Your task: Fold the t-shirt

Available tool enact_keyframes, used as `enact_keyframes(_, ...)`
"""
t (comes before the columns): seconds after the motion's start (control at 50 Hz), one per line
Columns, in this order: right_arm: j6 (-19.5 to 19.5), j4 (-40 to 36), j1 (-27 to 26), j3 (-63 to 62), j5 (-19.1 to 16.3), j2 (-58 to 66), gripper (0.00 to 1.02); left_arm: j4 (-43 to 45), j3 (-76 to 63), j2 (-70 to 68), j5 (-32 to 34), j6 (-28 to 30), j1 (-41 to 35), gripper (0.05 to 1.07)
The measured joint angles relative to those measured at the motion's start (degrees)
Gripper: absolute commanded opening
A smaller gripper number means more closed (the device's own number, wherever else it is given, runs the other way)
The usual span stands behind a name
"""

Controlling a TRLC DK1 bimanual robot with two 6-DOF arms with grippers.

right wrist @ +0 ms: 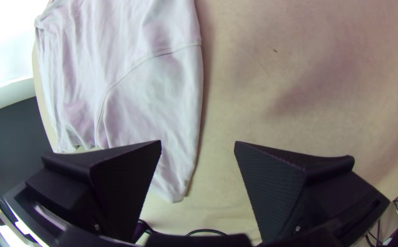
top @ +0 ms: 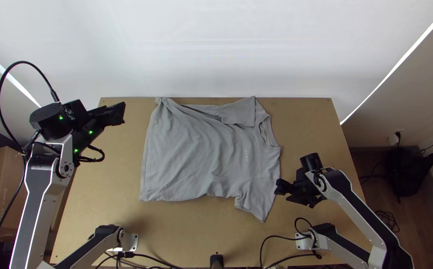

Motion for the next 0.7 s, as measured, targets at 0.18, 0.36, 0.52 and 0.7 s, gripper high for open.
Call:
enact_keyframes(0.18, -0.8, 3.0, 0.3, -0.4, -0.3, 4.6, 0.66, 0.0, -0.2, 0.0, 0.0, 0.0, 0.0, 1.03)
enact_keyframes(0.36, -1.7, 7.0, 0.4, -0.8, -0.3, 7.8, 0.58, 0.0, -0.2, 0.0, 0.0, -0.4, 0.0, 1.03)
enact_keyframes(0.52, -1.7, 8.0, 1.7, -0.7, -0.4, 9.5, 0.44, -0.1, -0.2, 0.0, 0.0, -0.4, 0.0, 1.03)
enact_keyframes(0.7, -1.7, 9.1, 1.9, -0.7, -0.3, 10.1, 0.18, -0.2, -0.2, 0.0, 0.0, -0.4, 0.0, 1.03)
